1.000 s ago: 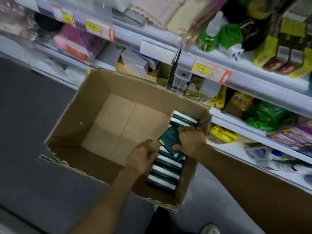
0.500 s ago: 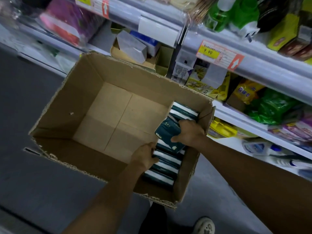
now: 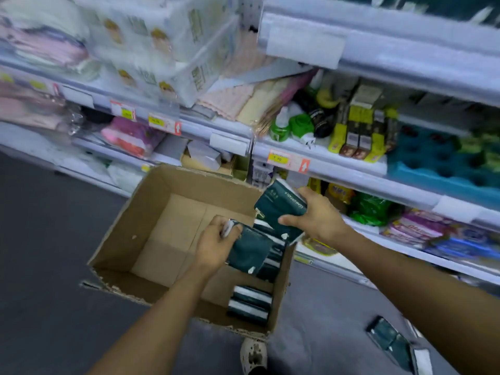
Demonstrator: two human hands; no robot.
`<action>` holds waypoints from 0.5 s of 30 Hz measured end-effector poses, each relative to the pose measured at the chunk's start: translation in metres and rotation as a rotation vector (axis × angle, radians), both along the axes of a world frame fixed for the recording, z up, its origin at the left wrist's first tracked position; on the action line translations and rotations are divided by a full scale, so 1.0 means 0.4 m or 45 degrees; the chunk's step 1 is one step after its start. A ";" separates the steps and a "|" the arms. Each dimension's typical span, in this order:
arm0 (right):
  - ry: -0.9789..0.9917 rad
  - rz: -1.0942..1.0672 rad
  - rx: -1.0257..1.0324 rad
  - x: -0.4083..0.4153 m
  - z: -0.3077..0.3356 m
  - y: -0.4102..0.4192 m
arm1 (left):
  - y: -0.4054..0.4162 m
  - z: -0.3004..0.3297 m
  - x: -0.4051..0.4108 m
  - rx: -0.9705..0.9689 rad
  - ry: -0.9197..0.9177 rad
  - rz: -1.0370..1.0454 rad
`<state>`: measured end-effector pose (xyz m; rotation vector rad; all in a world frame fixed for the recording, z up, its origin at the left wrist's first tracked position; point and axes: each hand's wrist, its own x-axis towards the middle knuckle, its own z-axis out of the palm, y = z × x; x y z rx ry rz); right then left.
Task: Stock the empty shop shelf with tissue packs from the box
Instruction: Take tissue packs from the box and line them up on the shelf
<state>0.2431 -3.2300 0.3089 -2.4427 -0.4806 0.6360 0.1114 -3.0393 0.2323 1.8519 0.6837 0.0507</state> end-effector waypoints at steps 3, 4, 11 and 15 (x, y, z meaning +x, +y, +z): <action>-0.047 -0.076 0.167 -0.006 0.104 -0.039 | 0.006 0.112 0.024 0.051 -0.097 -0.033; -0.065 -0.095 0.221 -0.009 0.136 -0.051 | 0.005 0.147 0.033 0.072 -0.123 -0.044; -0.250 -0.155 0.420 -0.026 0.344 -0.116 | -0.037 0.380 0.101 0.071 -0.342 -0.114; -0.401 -0.158 0.454 -0.021 0.432 -0.146 | -0.045 0.487 0.130 0.183 -0.399 -0.143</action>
